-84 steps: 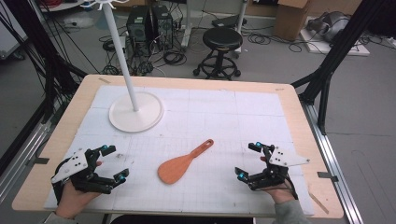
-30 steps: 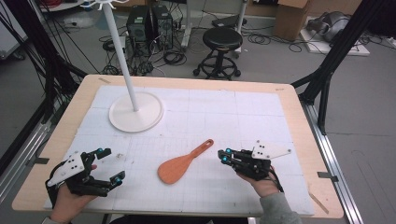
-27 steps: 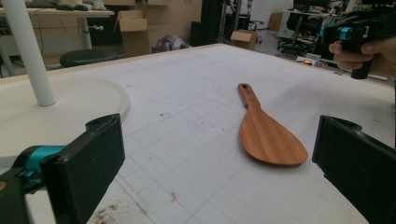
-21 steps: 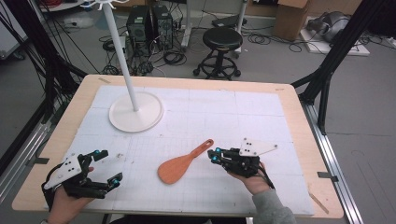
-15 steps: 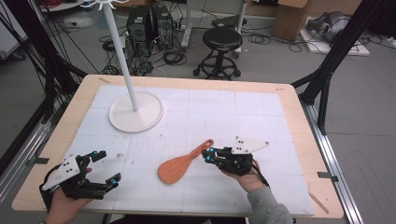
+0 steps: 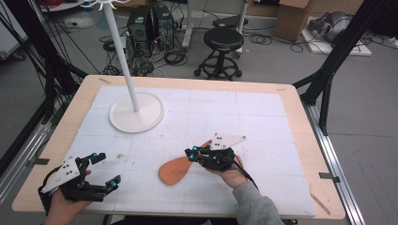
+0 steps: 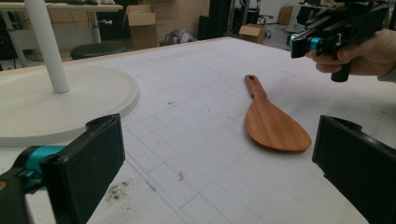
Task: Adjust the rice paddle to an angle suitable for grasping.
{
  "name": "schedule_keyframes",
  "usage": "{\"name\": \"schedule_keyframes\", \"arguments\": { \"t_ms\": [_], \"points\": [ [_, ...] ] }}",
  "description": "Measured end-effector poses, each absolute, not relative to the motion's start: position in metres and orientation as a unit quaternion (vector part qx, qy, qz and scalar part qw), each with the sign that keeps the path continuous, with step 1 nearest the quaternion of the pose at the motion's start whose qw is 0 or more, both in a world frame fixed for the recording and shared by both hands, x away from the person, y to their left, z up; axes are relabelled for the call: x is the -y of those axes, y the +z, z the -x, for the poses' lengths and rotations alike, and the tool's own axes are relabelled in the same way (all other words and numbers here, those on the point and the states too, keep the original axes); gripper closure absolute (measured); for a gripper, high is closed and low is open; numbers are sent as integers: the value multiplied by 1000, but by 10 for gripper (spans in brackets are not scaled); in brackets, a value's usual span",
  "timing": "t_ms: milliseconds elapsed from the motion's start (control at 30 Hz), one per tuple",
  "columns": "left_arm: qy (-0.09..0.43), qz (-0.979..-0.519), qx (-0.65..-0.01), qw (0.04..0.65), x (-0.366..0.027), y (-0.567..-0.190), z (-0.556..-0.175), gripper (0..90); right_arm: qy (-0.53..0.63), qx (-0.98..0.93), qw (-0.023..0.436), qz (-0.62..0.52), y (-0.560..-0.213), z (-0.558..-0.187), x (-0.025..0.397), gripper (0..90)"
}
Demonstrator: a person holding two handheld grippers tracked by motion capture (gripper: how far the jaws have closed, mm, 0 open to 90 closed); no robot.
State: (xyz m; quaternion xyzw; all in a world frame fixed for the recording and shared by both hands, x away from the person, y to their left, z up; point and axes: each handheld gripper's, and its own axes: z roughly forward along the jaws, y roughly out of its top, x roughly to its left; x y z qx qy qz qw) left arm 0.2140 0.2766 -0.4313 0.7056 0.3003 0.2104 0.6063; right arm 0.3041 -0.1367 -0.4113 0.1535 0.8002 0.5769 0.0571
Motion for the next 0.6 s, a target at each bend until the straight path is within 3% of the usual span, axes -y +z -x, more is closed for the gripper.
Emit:
{"name": "schedule_keyframes", "arguments": {
  "t_ms": [600],
  "points": [
    [208,-708,-303,603,-275,-433,-214,30,505,-851,10,-144,-437,-326,65,891]
  ]
}}
